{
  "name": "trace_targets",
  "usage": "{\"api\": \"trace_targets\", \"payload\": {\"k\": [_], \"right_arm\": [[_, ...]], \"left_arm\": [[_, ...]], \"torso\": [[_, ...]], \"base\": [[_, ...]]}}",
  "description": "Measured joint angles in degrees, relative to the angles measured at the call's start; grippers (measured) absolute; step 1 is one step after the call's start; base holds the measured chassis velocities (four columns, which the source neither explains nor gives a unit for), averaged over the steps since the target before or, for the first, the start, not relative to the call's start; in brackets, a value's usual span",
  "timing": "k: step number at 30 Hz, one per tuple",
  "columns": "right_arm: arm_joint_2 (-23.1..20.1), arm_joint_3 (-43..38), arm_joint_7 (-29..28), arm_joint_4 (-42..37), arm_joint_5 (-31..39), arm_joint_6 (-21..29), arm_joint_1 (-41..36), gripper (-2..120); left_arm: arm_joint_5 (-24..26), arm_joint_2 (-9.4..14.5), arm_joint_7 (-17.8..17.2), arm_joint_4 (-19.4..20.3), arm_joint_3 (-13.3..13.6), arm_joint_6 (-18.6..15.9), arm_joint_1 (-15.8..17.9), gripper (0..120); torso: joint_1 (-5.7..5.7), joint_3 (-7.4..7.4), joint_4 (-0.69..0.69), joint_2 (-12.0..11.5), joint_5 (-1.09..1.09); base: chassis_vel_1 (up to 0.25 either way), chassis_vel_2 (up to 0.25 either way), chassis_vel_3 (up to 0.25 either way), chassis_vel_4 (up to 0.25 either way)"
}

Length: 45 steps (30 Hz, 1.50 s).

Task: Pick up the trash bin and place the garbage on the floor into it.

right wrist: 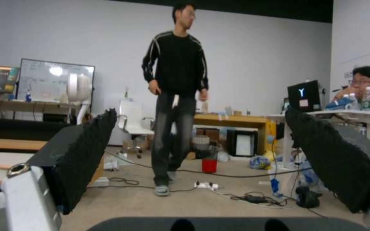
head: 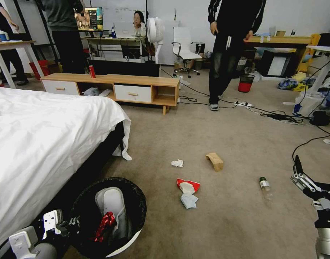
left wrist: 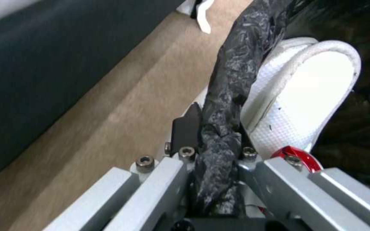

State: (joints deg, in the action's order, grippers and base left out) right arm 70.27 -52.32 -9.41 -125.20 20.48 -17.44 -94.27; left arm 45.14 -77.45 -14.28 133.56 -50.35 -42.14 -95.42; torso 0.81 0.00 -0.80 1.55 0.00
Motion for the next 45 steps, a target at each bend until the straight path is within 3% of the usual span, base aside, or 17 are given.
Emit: {"api": "trace_targets", "payload": {"k": [18,32,37,39,40,43,44,45], "right_arm": [[-0.5,0.4,0.1,0.5,0.2,-0.5,0.4,100],[-3.5,0.7,1.5,1.6,-4.3,1.0,-0.4,100],[-8.4,0.3,2.3,1.0,-4.9,5.2,-2.2,100],[-13.0,0.1,3.0,-0.4,-3.5,13.1,-3.8,100],[-13.0,0.1,3.0,-0.4,-3.5,13.1,-3.8,100],[-17.5,0.3,3.2,-1.7,0.8,24.3,-5.1,100],[-17.5,0.3,3.2,-1.7,0.8,24.3,-5.1,100],[-19.5,0.9,2.9,-2.2,3.0,28.7,-5.1,100]], "left_arm": [[-0.1,-0.5,0.0,0.0,-0.1,0.0,-0.1,2],[-0.2,-0.5,0.1,0.2,0.1,0.0,-0.4,2],[-0.1,-0.3,0.2,0.5,0.1,0.0,-0.6,2],[-0.1,-0.3,0.2,0.5,0.2,0.0,-0.7,2],[-0.1,-0.3,0.2,0.5,0.2,0.0,-0.7,2],[-0.1,-0.4,0.3,0.6,0.2,0.0,-0.7,2],[-0.1,-0.4,0.3,0.6,0.2,0.0,-0.7,2],[-0.2,-0.5,0.3,0.6,0.3,0.0,-0.7,2]], "torso": [[0.01,0.00,0.01,0.0,0.01],[-0.01,-0.01,0.00,0.0,0.00],[-0.01,0.00,0.01,0.0,0.00],[-0.01,0.00,0.01,0.0,-0.01],[-0.01,0.00,0.01,0.0,-0.01],[-0.01,-0.01,-0.01,0.0,0.01],[-0.01,-0.01,-0.01,0.0,0.01],[0.00,0.00,0.00,0.0,0.00]], "base": [[-0.162,0.184,0.175,-0.176],[-0.037,0.023,0.031,-0.037],[0.000,0.000,0.000,0.000],[0.000,0.000,0.000,0.000],[0.000,0.000,0.000,0.000],[0.000,0.000,0.000,0.000],[0.000,0.000,0.000,0.000],[0.000,0.000,0.000,0.000]]}}
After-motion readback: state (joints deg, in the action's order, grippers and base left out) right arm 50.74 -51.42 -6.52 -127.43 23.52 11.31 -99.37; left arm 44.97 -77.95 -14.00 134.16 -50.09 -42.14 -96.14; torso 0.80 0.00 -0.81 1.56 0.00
